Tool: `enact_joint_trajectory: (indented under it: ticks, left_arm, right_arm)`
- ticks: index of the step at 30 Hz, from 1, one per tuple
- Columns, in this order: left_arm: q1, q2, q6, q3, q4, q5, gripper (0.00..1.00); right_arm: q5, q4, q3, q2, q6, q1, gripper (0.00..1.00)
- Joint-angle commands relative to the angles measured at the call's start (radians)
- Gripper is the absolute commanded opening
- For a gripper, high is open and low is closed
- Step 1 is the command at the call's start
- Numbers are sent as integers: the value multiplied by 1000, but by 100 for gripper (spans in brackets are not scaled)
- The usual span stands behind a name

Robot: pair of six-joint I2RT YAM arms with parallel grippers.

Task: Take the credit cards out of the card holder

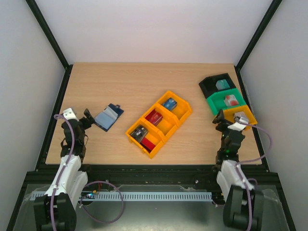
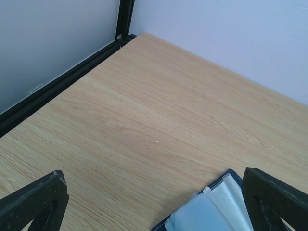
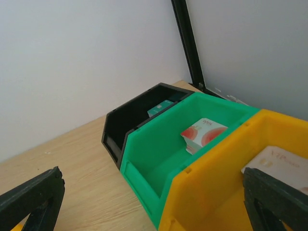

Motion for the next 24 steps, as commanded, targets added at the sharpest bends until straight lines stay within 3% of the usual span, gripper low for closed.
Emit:
enact_joint_trajectory:
  ticks: [1,9,15,18,20,24]
  left_arm:
    - [3,2,2,-8,39,0,99]
    - [10,33,-21,5,32,-52,99]
    - [7,142,2,-23,204,-139,99]
    - [6,251,7,-7,302,-221,99]
    - [6,321,20,15,353,-258,99]
    - [-1,457,51,61,468,-183,99]
  right_arm:
    - [-7,459,-39,221,-70,8,99]
    - [-106,858,-24,653,-84,42,99]
    - [-153,886,59,834,-164,96,99]
    - [-152,719,119,799,-181,100,99]
    - [-147,725,133,818,-174,100,99]
    - [-141,664,158,813,-180,107,99]
